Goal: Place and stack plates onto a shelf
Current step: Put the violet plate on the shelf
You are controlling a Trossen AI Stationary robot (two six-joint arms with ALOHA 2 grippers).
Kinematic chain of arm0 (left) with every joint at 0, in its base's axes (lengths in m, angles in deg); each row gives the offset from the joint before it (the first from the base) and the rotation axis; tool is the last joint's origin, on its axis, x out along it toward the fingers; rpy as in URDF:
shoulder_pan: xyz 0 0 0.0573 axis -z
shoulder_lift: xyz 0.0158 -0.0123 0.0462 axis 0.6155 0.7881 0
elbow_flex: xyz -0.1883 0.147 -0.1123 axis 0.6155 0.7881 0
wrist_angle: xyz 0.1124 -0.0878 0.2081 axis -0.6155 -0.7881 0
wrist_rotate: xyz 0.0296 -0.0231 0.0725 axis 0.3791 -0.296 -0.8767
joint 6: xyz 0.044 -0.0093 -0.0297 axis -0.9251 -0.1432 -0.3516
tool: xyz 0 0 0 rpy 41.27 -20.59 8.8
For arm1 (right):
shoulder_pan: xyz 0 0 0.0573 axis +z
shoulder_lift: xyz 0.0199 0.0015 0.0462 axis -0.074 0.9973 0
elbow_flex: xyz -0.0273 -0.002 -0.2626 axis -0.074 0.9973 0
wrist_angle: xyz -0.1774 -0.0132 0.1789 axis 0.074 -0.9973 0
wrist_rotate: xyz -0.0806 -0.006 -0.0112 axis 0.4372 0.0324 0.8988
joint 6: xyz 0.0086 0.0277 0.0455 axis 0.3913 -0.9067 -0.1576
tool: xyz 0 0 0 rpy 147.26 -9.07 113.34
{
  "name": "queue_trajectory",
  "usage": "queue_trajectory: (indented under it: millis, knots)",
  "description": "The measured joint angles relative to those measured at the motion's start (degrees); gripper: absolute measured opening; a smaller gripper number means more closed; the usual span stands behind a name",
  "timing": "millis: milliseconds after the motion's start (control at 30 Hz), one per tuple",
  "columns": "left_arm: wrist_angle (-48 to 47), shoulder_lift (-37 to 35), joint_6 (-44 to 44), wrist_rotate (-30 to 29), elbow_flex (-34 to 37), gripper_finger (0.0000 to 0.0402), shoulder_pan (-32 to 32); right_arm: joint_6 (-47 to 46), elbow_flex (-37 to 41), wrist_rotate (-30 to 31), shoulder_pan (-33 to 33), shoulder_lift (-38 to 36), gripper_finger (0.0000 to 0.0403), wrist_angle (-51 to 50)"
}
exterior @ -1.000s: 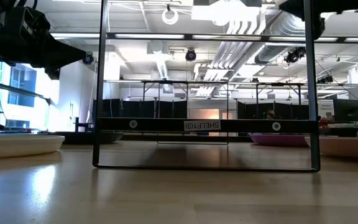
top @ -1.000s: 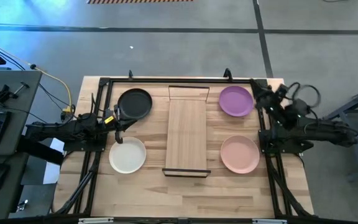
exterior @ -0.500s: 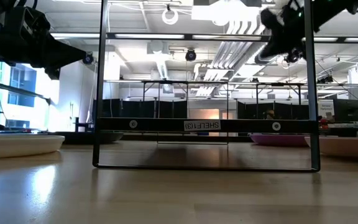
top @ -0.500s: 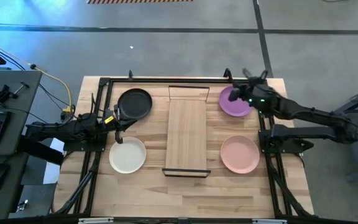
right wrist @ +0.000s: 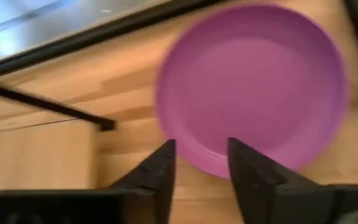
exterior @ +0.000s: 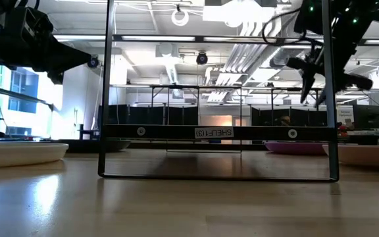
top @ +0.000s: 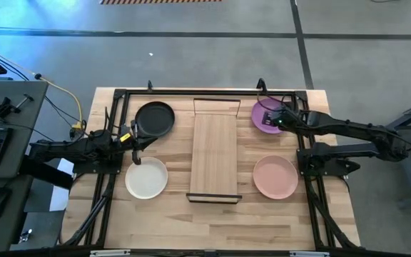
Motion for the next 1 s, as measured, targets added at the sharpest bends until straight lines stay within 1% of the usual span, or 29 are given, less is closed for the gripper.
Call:
queue_trajectory:
  millis: [100, 200, 333, 433, 667, 800, 867, 1000]
  knots:
    - [0.0, 0.0, 0.0, 0.0, 0.0, 0.0000, 0.0, -8.3, 0.0, -1.2, 0.0, 1.9, 0.0188, -5.1]
    - [0.0, 0.0, 0.0, 0.0, 0.0, 0.0000, 0.0, -14.4, 0.0, -1.4, 0.0, 4.6, 0.0216, -8.1]
    - [0.0, 0.0, 0.0, 0.0, 0.0, 0.0000, 0.0, -19.9, 0.0, 1.0, -0.4, 8.3, 0.0227, -8.2]
    - [0.0, 0.0, 0.0, 0.0, 0.0, 0.0000, 0.0, -22.8, 0.0, 0.8, -0.7, 11.4, 0.0227, -8.3]
    - [0.0, 0.0, 0.0, 0.0, 0.0, 0.0000, 0.0, -22.9, 0.0, -0.4, -2.8, 17.7, 0.0227, -7.6]
    - [0.0, 0.0, 0.0, 0.0, 0.0, 0.0000, 0.0, -22.7, 0.0, -1.0, -6.1, 18.5, 0.0227, -7.5]
    - [0.0, 0.0, 0.0, 0.0, 0.0, 0.0000, 0.0, -20.7, 0.0, -1.2, -8.0, 18.3, 0.0227, -6.7]
    - [0.0, 0.0, 0.0, 0.0, 0.0, 0.0000, 0.0, -13.6, 0.0, -5.6, -12.5, 18.2, 0.0227, -5.2]
